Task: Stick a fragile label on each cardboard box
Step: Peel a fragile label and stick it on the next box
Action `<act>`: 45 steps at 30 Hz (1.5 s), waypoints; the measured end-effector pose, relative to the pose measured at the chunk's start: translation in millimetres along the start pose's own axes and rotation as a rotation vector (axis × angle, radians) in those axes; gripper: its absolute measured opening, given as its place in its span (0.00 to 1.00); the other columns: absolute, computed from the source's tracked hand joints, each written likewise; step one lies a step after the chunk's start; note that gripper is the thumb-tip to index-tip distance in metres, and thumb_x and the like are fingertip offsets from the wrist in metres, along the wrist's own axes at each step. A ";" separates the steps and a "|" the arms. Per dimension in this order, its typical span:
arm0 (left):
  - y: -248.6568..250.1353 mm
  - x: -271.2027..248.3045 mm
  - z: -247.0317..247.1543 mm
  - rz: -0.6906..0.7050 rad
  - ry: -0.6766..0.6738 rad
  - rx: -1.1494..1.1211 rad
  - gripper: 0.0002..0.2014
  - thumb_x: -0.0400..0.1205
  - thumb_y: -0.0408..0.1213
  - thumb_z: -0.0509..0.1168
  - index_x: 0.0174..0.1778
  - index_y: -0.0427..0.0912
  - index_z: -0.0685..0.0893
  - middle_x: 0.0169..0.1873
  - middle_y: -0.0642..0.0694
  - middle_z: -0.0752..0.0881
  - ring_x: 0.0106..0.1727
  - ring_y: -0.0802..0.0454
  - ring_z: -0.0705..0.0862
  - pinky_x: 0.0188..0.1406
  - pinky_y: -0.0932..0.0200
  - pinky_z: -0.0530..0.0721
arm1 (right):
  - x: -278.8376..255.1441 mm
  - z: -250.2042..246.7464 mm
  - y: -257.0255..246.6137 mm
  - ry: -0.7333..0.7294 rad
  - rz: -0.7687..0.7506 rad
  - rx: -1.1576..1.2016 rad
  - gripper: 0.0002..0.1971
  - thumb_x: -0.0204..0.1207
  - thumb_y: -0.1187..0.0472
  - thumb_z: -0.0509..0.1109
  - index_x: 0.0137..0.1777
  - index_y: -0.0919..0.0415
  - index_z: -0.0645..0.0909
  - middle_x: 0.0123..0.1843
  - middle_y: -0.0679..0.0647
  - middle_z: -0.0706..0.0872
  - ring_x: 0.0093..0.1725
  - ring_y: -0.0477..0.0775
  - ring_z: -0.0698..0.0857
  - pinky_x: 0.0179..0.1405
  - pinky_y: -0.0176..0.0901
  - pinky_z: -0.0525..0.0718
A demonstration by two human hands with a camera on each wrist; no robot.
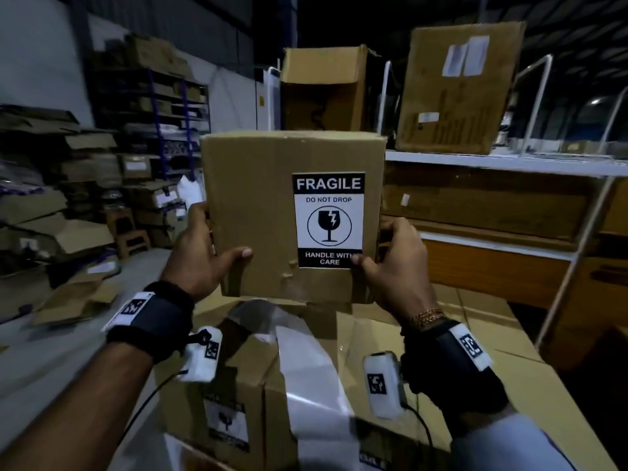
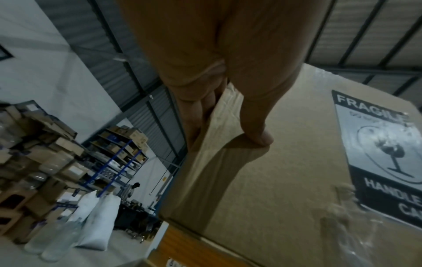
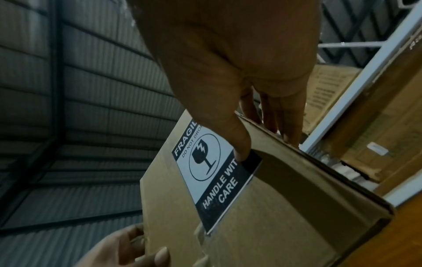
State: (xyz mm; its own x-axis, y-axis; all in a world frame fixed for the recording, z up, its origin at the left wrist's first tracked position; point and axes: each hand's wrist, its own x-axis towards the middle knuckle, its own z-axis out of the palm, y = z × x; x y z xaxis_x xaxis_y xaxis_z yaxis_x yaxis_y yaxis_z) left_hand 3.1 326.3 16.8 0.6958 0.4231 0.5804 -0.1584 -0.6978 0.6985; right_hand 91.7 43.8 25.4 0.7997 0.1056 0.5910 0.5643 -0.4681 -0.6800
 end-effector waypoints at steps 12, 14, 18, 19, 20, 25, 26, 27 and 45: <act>-123.9 117.1 27.6 0.033 -0.115 0.058 0.40 0.74 0.42 0.83 0.74 0.40 0.66 0.72 0.37 0.82 0.70 0.39 0.83 0.68 0.43 0.84 | 63.0 127.6 19.9 -0.029 0.116 -0.096 0.24 0.72 0.64 0.83 0.64 0.55 0.76 0.64 0.51 0.82 0.63 0.52 0.83 0.63 0.52 0.89; -142.9 134.1 33.3 0.033 -0.172 0.045 0.40 0.74 0.42 0.83 0.74 0.40 0.66 0.72 0.36 0.82 0.69 0.39 0.84 0.67 0.44 0.85 | 68.7 145.8 24.8 -0.024 0.155 -0.126 0.24 0.72 0.64 0.84 0.64 0.54 0.77 0.64 0.51 0.82 0.62 0.51 0.83 0.61 0.49 0.89; -177.7 156.8 48.0 0.003 -0.256 0.015 0.39 0.73 0.40 0.84 0.72 0.42 0.66 0.68 0.38 0.85 0.65 0.41 0.86 0.63 0.44 0.87 | 76.1 173.3 34.7 -0.034 0.188 -0.193 0.22 0.72 0.64 0.84 0.57 0.50 0.75 0.60 0.48 0.81 0.57 0.49 0.83 0.46 0.33 0.81; -185.3 161.4 51.5 0.004 -0.275 0.016 0.40 0.73 0.39 0.84 0.73 0.42 0.65 0.67 0.38 0.85 0.64 0.43 0.86 0.62 0.47 0.86 | 77.1 180.5 37.3 -0.039 0.199 -0.210 0.22 0.72 0.65 0.84 0.56 0.50 0.75 0.59 0.48 0.81 0.57 0.50 0.83 0.47 0.34 0.82; -191.3 164.0 54.8 0.006 -0.295 0.020 0.40 0.74 0.39 0.83 0.74 0.40 0.65 0.67 0.37 0.85 0.63 0.44 0.86 0.61 0.50 0.85 | 76.8 187.0 40.0 -0.043 0.209 -0.229 0.22 0.71 0.65 0.84 0.56 0.50 0.75 0.59 0.48 0.81 0.58 0.50 0.83 0.50 0.37 0.85; -216.9 175.6 66.7 0.000 -0.369 0.011 0.39 0.76 0.39 0.82 0.74 0.43 0.63 0.70 0.37 0.84 0.66 0.44 0.84 0.65 0.49 0.85 | 79.1 214.9 55.6 -0.062 0.256 -0.277 0.24 0.70 0.65 0.85 0.58 0.50 0.76 0.61 0.49 0.82 0.61 0.54 0.85 0.62 0.57 0.91; -220.7 176.8 68.9 -0.008 -0.375 0.009 0.39 0.76 0.39 0.82 0.74 0.43 0.63 0.70 0.37 0.83 0.67 0.43 0.84 0.67 0.46 0.85 | 80.2 218.8 57.7 -0.060 0.261 -0.288 0.24 0.70 0.65 0.85 0.58 0.50 0.75 0.60 0.49 0.82 0.61 0.55 0.85 0.61 0.57 0.91; -223.4 177.3 71.4 -0.010 -0.377 0.011 0.39 0.76 0.40 0.82 0.74 0.43 0.62 0.70 0.36 0.83 0.67 0.41 0.85 0.67 0.46 0.85 | 80.8 221.2 60.0 -0.057 0.267 -0.296 0.24 0.70 0.65 0.85 0.58 0.51 0.76 0.60 0.50 0.83 0.61 0.55 0.85 0.62 0.58 0.90; -236.6 173.5 70.3 -0.054 -0.383 0.097 0.38 0.77 0.41 0.81 0.71 0.46 0.60 0.72 0.35 0.81 0.68 0.36 0.84 0.62 0.42 0.85 | 82.9 241.2 70.6 -0.108 0.292 -0.338 0.26 0.71 0.71 0.82 0.64 0.55 0.75 0.67 0.53 0.83 0.63 0.54 0.85 0.62 0.53 0.91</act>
State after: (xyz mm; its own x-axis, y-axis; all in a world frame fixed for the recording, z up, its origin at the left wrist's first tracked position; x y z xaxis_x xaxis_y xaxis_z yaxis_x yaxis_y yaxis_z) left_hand 210.5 524.2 -77.2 0.9150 0.2277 0.3330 -0.0601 -0.7392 0.6708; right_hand 247.2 231.2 -78.3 0.9422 0.0095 0.3348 0.2282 -0.7501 -0.6207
